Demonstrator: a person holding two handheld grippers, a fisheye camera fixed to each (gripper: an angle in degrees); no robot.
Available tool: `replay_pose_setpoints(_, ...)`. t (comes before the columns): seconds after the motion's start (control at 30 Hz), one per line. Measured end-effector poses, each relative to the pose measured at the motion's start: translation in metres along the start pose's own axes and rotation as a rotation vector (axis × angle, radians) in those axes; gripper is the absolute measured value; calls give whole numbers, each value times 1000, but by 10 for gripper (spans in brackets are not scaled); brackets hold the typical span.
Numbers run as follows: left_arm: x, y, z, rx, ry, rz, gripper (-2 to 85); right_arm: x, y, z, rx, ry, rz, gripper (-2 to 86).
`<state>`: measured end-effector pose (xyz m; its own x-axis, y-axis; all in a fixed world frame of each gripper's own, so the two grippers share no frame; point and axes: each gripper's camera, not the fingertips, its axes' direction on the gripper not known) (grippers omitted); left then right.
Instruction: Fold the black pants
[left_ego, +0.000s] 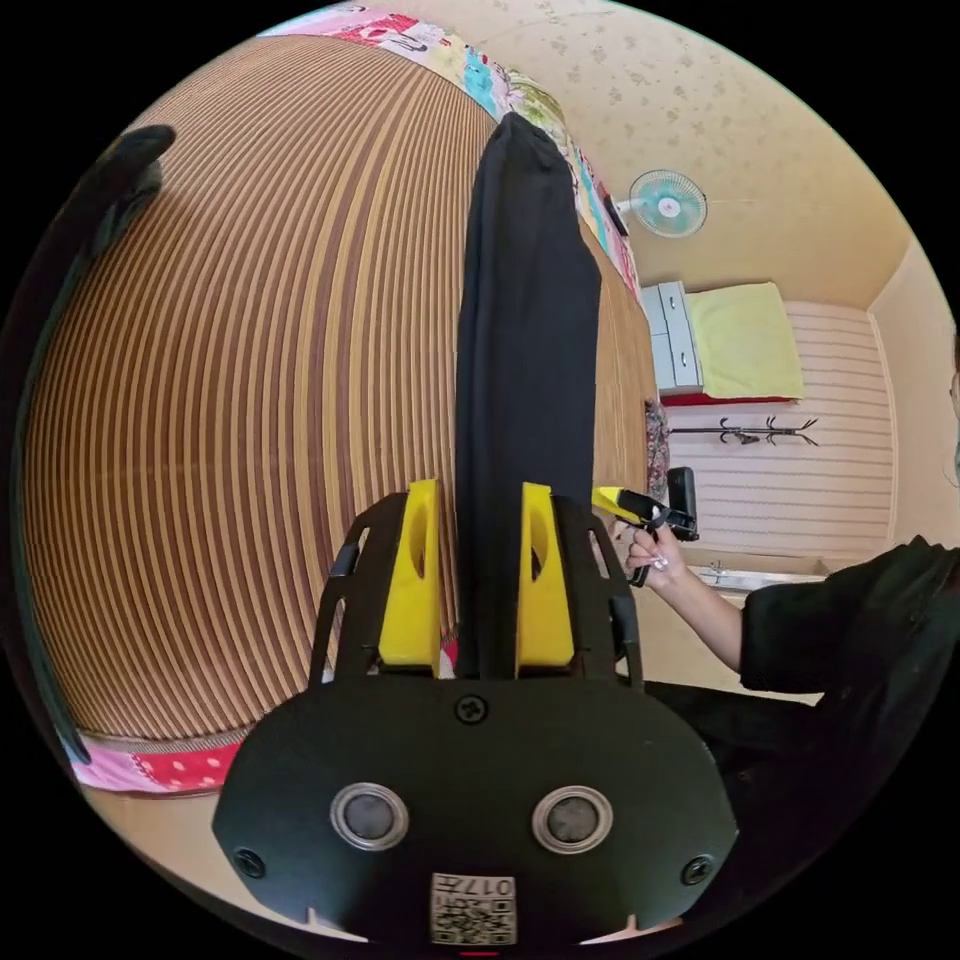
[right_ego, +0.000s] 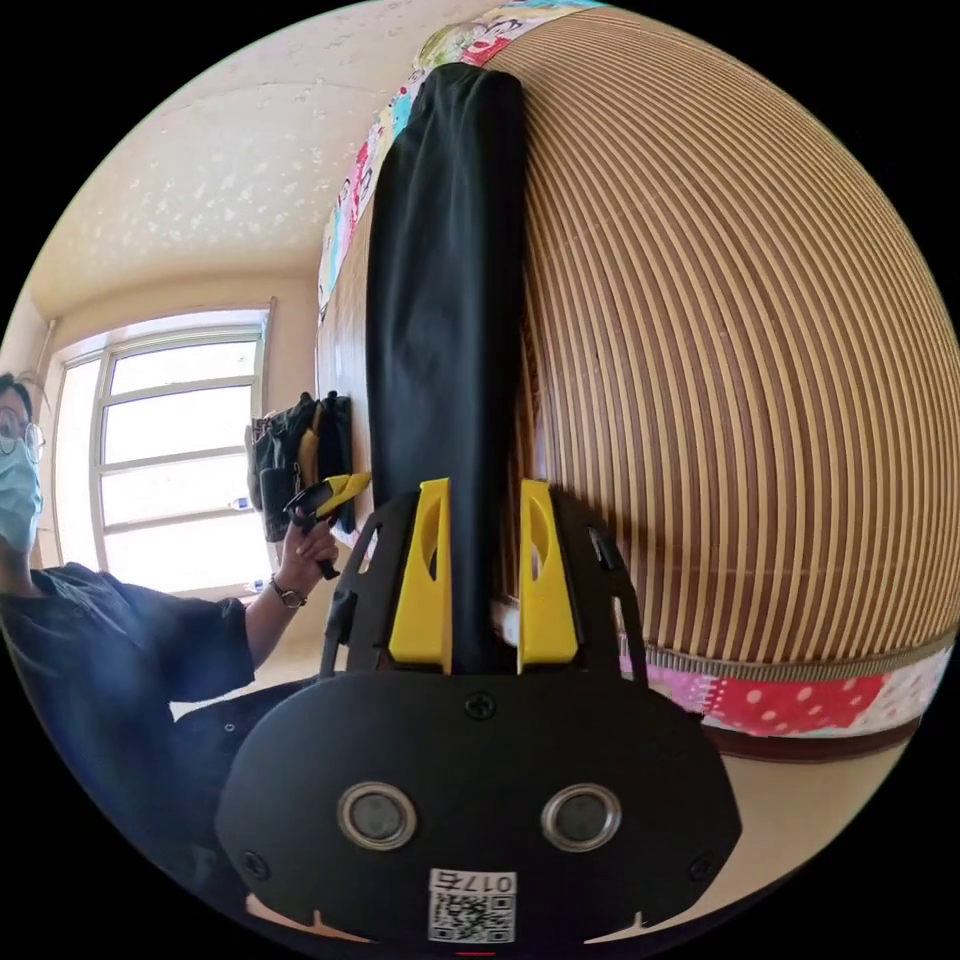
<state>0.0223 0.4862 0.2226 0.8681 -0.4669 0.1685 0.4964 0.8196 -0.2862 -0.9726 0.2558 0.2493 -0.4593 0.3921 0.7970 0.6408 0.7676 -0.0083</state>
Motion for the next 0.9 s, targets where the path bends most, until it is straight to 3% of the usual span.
replay_pose_setpoints(0.27, 25, 32, 33, -8, 35, -57, 40, -11, -3, -3, -72, 57, -84, 40)
replay_pose_setpoints(0.47, 73, 32, 90, -242, 110, 4, 51, 14, 24, -51, -104, 194, -60, 44)
replay_pose_setpoints(0.7, 41, -25, 50, 68, 206, -73, 126, 68, -15, -102, 36, 22, 0, 95)
replay_pose_setpoints(0.9, 53, -103, 49, 110, 146, -24, 135, 80, -102, -94, 115, -39, -69, 109)
